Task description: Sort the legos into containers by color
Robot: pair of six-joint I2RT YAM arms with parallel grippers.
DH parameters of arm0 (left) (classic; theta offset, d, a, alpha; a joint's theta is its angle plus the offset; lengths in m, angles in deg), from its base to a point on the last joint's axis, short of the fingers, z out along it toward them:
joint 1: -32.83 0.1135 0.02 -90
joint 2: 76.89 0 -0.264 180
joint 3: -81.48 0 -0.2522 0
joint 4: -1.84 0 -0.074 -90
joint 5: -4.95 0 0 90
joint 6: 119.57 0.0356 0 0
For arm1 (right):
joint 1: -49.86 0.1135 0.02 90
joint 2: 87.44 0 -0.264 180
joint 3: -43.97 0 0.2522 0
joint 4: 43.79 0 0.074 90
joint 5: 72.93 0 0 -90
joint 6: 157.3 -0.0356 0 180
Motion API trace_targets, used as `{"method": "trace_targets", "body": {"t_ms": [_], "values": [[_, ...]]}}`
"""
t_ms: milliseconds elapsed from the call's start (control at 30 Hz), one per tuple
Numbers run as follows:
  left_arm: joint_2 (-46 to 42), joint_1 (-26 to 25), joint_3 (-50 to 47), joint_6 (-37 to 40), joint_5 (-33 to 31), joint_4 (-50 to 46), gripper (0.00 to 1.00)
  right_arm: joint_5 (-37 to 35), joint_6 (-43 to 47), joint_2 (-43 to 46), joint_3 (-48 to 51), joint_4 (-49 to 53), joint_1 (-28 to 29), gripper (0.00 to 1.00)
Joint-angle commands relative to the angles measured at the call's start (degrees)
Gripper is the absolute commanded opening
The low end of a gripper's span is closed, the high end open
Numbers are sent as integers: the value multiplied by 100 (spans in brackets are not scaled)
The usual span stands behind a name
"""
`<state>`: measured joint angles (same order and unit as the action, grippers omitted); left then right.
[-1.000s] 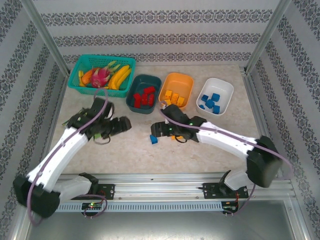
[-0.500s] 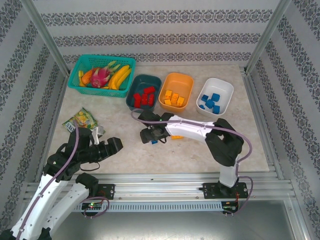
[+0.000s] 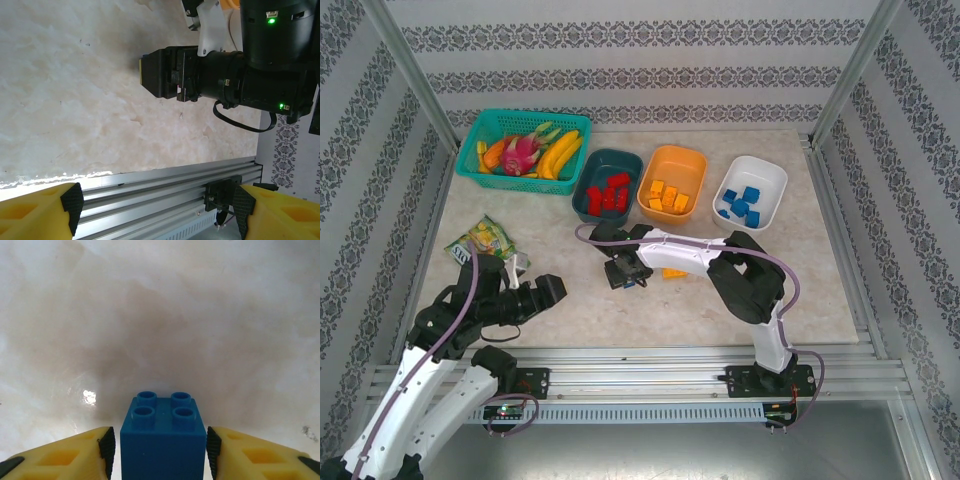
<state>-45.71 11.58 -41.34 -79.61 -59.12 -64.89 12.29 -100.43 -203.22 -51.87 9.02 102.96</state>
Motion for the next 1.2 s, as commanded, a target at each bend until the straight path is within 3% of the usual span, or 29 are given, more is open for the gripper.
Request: {"method": "trace_targets", "body": {"t_ms": [0, 133, 400, 567, 733, 933, 1167], "values": [[79, 55, 121, -67, 128, 183, 80, -151, -24, -36, -89, 156, 7, 44], [188, 56, 86, -67, 200, 371, 80, -216, 21, 72, -62, 156, -2, 31], [863, 59, 542, -116, 474, 1006, 79, -392, 171, 1106, 68, 438, -415, 26], [1881, -9, 1179, -121, 650, 1815, 79, -259, 317, 2126, 460, 553, -1398, 26], [3218, -346, 2025, 9, 627, 2566, 79, 126, 513, 2684, 603, 491, -2840, 26], [4878, -894, 3038, -21, 516, 3437, 79, 578, 550, 2235, 109, 188, -4340, 26], [6700, -1334, 4530, -5, 391, 3811, 78, 812, 593, 612, -1313, 109, -5247, 26]]}}
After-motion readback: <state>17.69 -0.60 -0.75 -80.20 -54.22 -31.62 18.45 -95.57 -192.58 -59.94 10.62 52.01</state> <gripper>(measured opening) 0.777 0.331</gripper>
